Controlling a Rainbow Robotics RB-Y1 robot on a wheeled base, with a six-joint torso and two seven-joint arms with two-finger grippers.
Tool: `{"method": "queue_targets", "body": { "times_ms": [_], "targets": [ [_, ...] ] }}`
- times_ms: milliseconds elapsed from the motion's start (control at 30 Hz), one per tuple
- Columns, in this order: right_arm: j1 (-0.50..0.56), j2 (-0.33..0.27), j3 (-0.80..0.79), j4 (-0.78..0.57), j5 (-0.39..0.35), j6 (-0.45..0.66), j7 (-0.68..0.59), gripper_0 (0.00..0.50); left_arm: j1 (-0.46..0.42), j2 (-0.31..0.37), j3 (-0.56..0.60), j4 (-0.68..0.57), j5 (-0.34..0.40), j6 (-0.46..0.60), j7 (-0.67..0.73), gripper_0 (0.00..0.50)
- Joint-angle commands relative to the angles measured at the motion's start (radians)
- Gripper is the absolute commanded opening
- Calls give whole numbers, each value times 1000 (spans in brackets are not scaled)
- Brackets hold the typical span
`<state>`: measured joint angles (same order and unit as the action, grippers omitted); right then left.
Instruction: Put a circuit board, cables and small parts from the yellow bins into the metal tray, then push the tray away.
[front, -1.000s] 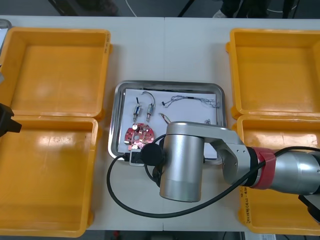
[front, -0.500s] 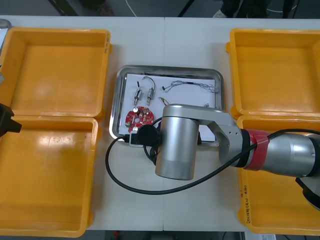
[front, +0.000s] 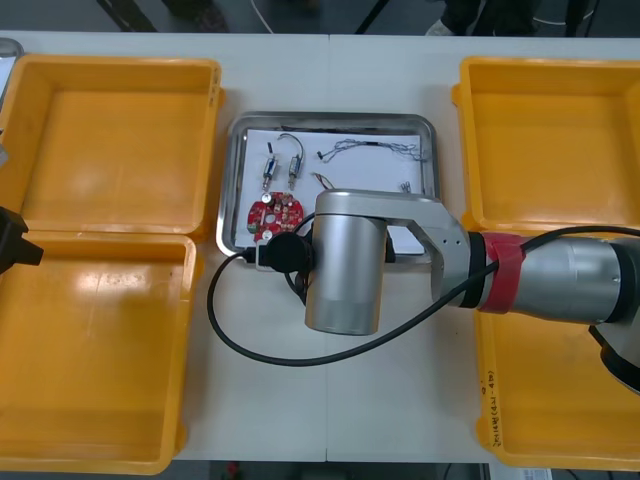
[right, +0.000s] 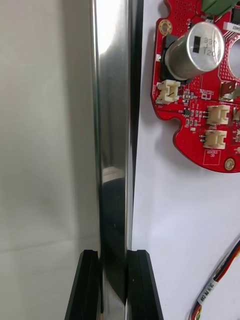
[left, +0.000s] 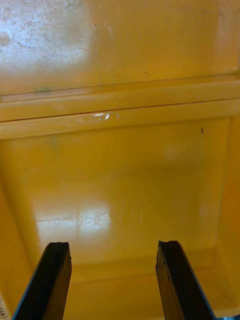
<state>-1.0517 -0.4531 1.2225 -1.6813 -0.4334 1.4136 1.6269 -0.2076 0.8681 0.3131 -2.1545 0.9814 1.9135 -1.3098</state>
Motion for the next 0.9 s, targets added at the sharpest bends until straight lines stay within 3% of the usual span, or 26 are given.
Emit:
{"method": "queue_targets", "body": {
  "times_ms": [33, 567, 900],
  "targets": [
    [-54, 19, 9, 26, 5, -24, 45, 0, 14, 46, 34, -27, 8, 6, -39, 500],
    [-143, 25, 9, 124, 5, -85, 50, 0, 14, 46, 34, -27, 8, 6, -39, 500],
    [-200, 59, 9, 199, 5, -101, 51, 0, 14, 46, 34, -27, 8, 6, -39, 500]
  ]
}}
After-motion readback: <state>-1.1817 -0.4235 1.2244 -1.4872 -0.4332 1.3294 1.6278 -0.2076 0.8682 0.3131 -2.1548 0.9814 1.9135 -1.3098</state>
